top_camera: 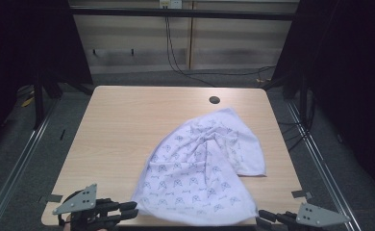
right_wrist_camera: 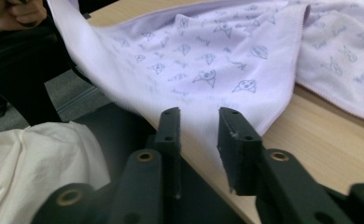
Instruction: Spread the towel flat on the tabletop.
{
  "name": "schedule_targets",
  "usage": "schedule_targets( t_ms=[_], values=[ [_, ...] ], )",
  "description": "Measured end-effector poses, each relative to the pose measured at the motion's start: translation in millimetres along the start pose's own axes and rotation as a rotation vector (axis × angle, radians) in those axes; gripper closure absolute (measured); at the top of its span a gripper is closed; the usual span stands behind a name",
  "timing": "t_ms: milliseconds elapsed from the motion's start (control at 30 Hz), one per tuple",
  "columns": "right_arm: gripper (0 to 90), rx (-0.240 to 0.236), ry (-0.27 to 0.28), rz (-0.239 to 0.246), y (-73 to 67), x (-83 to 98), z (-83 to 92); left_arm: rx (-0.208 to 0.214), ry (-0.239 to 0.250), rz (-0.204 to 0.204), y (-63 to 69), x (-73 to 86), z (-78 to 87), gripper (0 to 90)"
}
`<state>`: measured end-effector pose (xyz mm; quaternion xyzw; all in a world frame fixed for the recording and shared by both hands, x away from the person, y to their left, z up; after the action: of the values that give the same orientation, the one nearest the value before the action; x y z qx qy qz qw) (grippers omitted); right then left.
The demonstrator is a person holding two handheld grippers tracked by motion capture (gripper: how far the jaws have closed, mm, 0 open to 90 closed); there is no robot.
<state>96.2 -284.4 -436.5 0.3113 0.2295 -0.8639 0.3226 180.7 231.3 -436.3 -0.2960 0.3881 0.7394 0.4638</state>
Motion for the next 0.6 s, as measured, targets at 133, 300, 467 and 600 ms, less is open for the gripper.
schedule_targets(
  t_ms=[133, 300, 467, 600],
  values=[
    [63.5, 0.025, 0.008, -0.018, 10.7, -4.8, -5.1, -0.048, -0.03, 0.063, -21.5, 0.4, -4.7, 72.0],
    [60.9, 0.053, -0.065, -0.011, 44.6, -34.5, -45.9, -0.119, -0.131, 0.128, -70.2, -12.8, -30.8, 67.5],
    [61.0, 0.078, -0.11, 0.012, 80.7, -80.0, -90.6, -0.175, -0.19, 0.186, -113.8, -37.0, -67.1, 65.0],
    [59.3, 0.094, -0.124, 0.0, 101.3, -111.4, -122.5, -0.218, -0.211, 0.219, -137.2, -52.6, -91.9, 58.1]
  ],
)
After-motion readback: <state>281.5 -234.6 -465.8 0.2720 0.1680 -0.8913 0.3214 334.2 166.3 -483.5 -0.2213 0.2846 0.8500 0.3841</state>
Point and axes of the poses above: each handheld gripper's, and its own axes: z roughly backward along the jaws, x roughly out of its underside, y roughly to its right, the point moved 1 cm from there along -z, roughly forward along the jaws, and after that the axes turned 15 degrees about -y, right-handed, at the moved point
